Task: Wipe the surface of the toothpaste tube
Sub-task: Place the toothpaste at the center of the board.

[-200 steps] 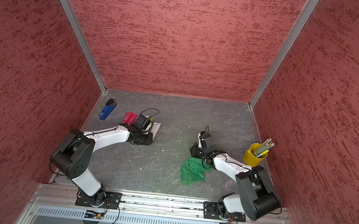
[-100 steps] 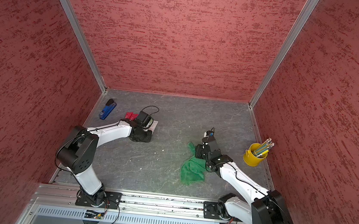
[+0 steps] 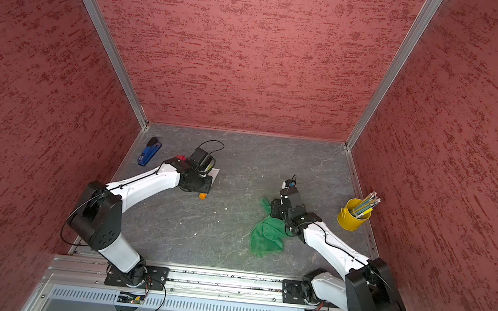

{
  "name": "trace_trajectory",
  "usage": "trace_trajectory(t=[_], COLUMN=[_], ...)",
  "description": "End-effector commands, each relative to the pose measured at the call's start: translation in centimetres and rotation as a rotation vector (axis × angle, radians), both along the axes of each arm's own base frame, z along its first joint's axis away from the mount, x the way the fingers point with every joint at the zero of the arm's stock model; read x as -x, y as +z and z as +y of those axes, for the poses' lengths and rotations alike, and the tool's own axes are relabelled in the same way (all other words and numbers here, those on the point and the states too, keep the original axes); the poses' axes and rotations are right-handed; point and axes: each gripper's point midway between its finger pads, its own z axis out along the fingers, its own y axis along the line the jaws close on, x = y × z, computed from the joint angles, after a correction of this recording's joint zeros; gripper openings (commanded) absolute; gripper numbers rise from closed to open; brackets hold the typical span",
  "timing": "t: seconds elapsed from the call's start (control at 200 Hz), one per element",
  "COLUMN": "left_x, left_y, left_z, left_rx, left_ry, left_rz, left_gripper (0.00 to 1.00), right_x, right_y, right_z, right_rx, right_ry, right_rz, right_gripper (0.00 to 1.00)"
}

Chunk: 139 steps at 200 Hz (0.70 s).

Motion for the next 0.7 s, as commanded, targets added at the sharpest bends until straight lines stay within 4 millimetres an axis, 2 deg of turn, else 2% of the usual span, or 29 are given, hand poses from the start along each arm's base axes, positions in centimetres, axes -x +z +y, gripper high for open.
trace_trajectory(t=[0.0, 0.115, 0.281, 0.691], left_x=[-0.4, -0.9, -1.0, -2.9], left_y=[0.2, -1.5, -4.2, -6.8], left_z=[-1.6, -2.4, -2.4, -1.7], left_rx=[0.017, 0.008, -0.005, -0.043], left_ry=[-0.036, -0.053, -0.056, -0.047], left_rz=[0.034, 0.094, 0.162, 0.194], left_gripper=[0.40, 0.35, 0.32, 0.30], right_x=[-0.3, -0.5, -0.6, -1.0], right_y=[0.7, 1.1, 1.1, 1.1], right_z=[-0.1, -0.3, -0.7, -0.9], right_rx=[-0.003, -0.008, -0.004, -0.012], right_ry=[0.013, 0.012, 0.012, 0.015], right_rz=[-0.028, -0.033, -0.028, -0.030], right_gripper=[0.43, 0.42, 0.43, 0.43])
